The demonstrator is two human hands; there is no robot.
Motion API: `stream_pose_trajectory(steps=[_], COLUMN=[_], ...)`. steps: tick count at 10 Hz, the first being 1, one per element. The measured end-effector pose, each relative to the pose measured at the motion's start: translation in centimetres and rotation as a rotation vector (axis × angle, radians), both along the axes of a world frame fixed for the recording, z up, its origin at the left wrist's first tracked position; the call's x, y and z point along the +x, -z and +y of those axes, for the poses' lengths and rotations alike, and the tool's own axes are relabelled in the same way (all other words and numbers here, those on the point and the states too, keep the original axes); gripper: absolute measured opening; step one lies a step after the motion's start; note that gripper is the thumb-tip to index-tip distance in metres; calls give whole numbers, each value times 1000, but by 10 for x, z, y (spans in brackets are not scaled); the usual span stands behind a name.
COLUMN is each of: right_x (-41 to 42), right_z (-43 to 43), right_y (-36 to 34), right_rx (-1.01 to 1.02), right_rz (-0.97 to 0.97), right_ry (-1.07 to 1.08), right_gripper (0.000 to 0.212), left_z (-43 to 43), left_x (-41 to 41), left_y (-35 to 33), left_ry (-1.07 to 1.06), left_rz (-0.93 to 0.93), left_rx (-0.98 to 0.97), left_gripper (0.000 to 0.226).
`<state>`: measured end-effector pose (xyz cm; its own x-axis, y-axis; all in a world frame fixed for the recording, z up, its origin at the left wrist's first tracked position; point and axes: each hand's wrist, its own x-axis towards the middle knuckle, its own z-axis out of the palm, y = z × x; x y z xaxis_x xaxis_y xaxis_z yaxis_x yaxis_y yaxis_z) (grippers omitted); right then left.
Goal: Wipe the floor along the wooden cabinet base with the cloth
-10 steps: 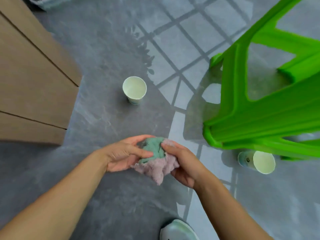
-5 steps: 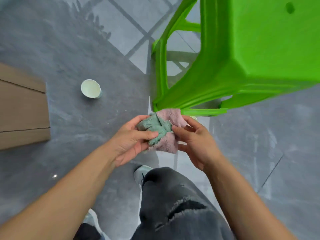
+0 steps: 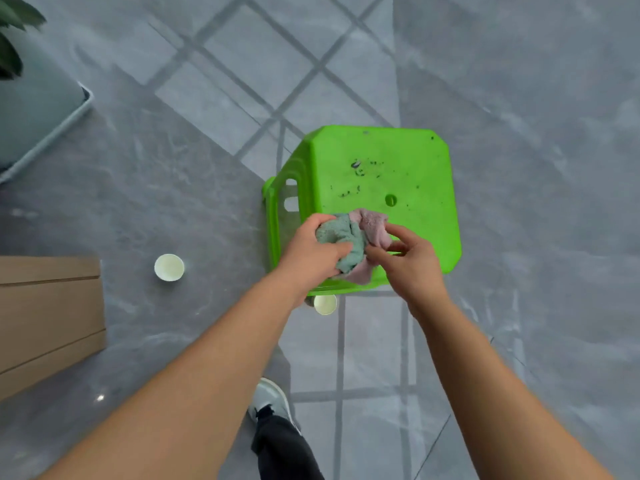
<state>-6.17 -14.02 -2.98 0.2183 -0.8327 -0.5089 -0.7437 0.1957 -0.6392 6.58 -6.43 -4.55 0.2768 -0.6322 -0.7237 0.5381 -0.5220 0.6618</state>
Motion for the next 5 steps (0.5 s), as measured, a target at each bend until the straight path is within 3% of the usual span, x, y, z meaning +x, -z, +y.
stream_pose_trajectory(steps=[1, 2, 3, 4, 5], right_x=[1, -5, -9, -7, -7], right_z=[-9, -14, -17, -9, -1], right_y=[40, 61, 69, 64, 46], right_rx=[111, 89, 54, 42, 42], right_rz=[18, 14, 29, 20, 88], right_ry=[67, 66, 34, 4, 19], right_gripper=[45, 47, 45, 47, 75], left_z=[-9, -5, -5, -5, 13], left_x=[-7, -14, -21, -21, -8], left_y=[39, 61, 65, 57, 31], left_ry=[178, 168, 173, 184, 199], left_rz=[-406, -610, -714, -675, -567], left_rx=[61, 56, 44, 76, 138], left_gripper=[44, 46, 49, 54, 78])
